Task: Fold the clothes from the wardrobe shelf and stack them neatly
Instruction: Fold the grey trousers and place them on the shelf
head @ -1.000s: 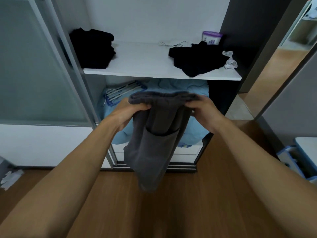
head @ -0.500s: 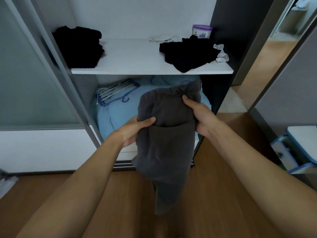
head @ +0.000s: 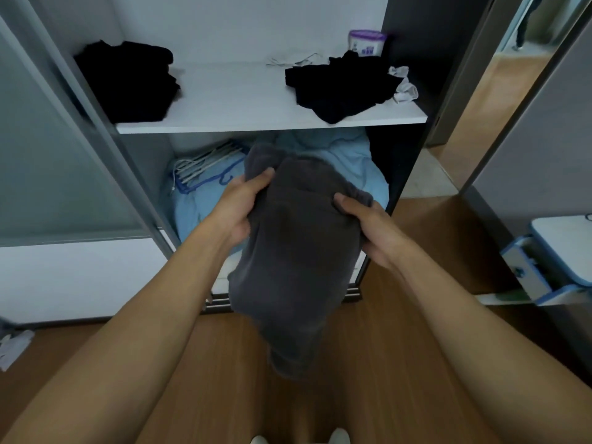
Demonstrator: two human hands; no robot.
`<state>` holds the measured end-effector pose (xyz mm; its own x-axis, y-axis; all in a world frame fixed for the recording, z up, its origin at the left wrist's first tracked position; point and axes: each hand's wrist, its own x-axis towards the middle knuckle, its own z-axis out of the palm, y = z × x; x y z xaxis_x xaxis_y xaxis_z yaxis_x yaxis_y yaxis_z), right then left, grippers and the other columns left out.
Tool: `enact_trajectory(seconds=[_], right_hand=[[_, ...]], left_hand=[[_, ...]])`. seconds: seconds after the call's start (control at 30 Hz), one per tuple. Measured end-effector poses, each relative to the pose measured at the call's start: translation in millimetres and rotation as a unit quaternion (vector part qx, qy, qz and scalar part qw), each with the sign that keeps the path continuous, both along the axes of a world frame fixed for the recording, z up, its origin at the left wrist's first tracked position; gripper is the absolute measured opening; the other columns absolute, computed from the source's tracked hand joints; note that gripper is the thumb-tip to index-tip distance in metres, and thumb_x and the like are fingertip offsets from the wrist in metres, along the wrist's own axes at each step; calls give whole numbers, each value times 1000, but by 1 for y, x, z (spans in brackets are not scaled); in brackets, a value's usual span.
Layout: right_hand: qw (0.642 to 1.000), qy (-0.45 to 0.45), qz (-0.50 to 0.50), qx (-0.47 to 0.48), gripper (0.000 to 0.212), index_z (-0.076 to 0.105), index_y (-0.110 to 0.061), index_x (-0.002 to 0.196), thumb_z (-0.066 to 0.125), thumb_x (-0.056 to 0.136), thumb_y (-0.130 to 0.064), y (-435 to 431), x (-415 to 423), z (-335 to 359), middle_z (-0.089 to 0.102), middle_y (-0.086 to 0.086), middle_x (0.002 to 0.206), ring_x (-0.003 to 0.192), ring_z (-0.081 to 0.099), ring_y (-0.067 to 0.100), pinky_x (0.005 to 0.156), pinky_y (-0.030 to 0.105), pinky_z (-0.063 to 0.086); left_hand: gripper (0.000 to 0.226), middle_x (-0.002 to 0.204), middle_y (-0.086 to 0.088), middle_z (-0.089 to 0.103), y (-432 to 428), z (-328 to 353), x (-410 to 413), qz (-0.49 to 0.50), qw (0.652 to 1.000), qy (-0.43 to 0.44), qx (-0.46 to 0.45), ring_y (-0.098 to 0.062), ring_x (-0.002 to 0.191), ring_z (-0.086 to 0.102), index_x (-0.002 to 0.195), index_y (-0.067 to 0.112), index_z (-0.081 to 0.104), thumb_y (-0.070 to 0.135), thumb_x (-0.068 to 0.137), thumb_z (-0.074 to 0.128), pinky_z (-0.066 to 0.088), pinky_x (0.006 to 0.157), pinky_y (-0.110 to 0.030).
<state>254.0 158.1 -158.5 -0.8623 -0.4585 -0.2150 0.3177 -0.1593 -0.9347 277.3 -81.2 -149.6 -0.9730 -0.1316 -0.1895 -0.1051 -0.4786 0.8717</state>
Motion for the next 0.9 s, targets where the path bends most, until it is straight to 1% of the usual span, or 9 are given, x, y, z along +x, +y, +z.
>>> enact_trajectory(seconds=[0.1, 0.2, 0.3, 0.43, 0.5, 0.57, 0.73, 0.83, 0.9], right_hand=[[998, -40, -6, -39, 22, 79, -19, 105, 76, 86, -30, 1, -3, 3, 73, 8, 119, 112, 69, 21, 86, 28, 57], [997, -78, -1, -8, 34, 73, -13, 117, 72, 89, -33, 2, -4, 0, 71, 9, 122, 112, 69, 24, 90, 33, 56], [990, -133, -19, 33, 44, 67, -12, 126, 65, 93, -41, 2, -8, 5, 69, 12, 125, 117, 65, 29, 99, 41, 51], [991, -100, -6, -93, 64, 57, -16, 138, 59, 90, -59, 12, -9, -2, 59, 9, 141, 130, 56, 24, 109, 39, 45], [998, -46, 17, 33, 75, 55, -20, 137, 71, 78, -63, 11, 12, -22, 61, 4, 138, 125, 60, 18, 105, 33, 49], [992, -26, 49, 116, 88, 54, -16, 138, 83, 65, -54, 1, 34, -41, 65, 2, 131, 122, 62, 18, 105, 34, 49], [996, -73, -25, 32, 49, 64, -12, 127, 78, 83, -29, -18, 45, -39, 74, 7, 117, 106, 71, 19, 89, 32, 58], [993, -119, -23, 8, 41, 67, -11, 122, 74, 87, -30, -22, 48, -31, 76, 8, 109, 99, 74, 20, 74, 28, 60], [988, -153, -18, 25, 33, 71, -10, 114, 74, 87, -29, -26, 49, -28, 78, 9, 100, 88, 76, 19, 64, 26, 60]], left_hand=[[59, 125, -10, 69, -19, -19, 25, -157, 986, -53, 5, -23, 116, 66, 113, 16, 75, 47, 65, 89, 58, 85, -32], [69, 125, -6, 70, -15, -38, 47, -250, 961, -86, -86, -21, 116, 66, 122, 18, 66, 39, 62, 93, 56, 93, -34], [49, 120, -8, 72, 4, -34, 45, -144, 975, -51, -163, -23, 113, 67, 122, 13, 65, 13, 75, 82, 51, 102, -39], [29, 110, -15, 74, 11, -15, 39, -44, 994, -33, -96, -30, 105, 70, 109, 12, 72, 0, 83, 69, 59, 82, -36], [27, 109, -17, 74, 11, -8, 38, -20, 996, -34, -84, -30, 101, 72, 109, 9, 72, 1, 83, 68, 59, 77, -36], [30, 107, -19, 74, 10, -6, 38, 5, 996, -48, -71, -31, 98, 72, 115, 2, 69, 4, 84, 69, 59, 75, -36], [48, 120, -13, 71, -16, -27, 51, -31, 993, -104, -47, -23, 111, 69, 123, 8, 67, 39, 87, 72, 57, 83, -30], [59, 120, -6, 72, -25, -56, 79, -122, 980, -153, -35, -18, 110, 69, 106, 20, 79, 59, 62, 85, 58, 81, -27], [62, 114, -5, 74, -17, -72, 99, -163, 970, -179, -26, -19, 104, 71, 98, 24, 81, 54, 45, 94, 59, 74, -28]])
